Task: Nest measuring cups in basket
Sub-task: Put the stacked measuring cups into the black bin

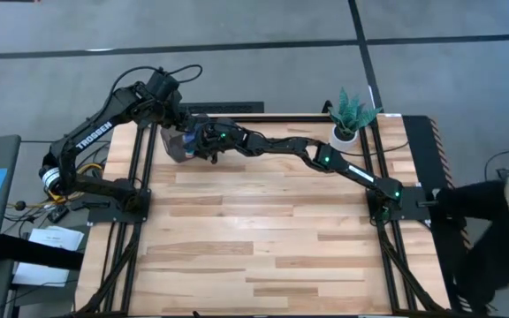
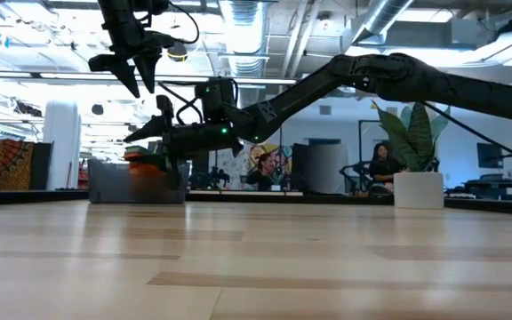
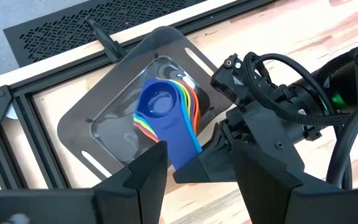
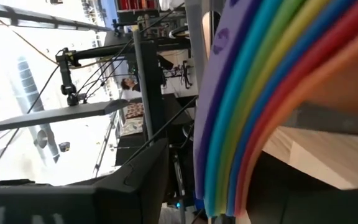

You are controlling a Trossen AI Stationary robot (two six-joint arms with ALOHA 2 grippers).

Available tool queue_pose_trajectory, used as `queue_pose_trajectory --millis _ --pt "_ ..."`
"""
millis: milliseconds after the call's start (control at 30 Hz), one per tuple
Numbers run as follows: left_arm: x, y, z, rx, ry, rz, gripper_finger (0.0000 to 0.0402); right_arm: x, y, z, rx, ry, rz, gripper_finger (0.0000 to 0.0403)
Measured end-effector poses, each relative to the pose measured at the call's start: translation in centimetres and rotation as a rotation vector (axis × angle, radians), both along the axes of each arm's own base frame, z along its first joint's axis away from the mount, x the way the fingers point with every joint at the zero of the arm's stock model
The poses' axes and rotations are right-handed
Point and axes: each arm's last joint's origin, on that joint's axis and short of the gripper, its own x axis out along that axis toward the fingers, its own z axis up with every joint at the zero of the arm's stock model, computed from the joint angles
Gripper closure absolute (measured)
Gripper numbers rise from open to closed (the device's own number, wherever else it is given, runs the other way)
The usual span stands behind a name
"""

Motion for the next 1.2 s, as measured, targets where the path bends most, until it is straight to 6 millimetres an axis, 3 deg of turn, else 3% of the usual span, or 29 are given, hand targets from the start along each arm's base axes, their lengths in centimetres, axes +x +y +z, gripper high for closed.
queue_pose_trajectory --millis 1200 --pt "0.0 0.0 0.0 0.003 0.003 -0.006 0.0235 0.5 2.0 -0.2 0.166 0.058 0.081 0.0227"
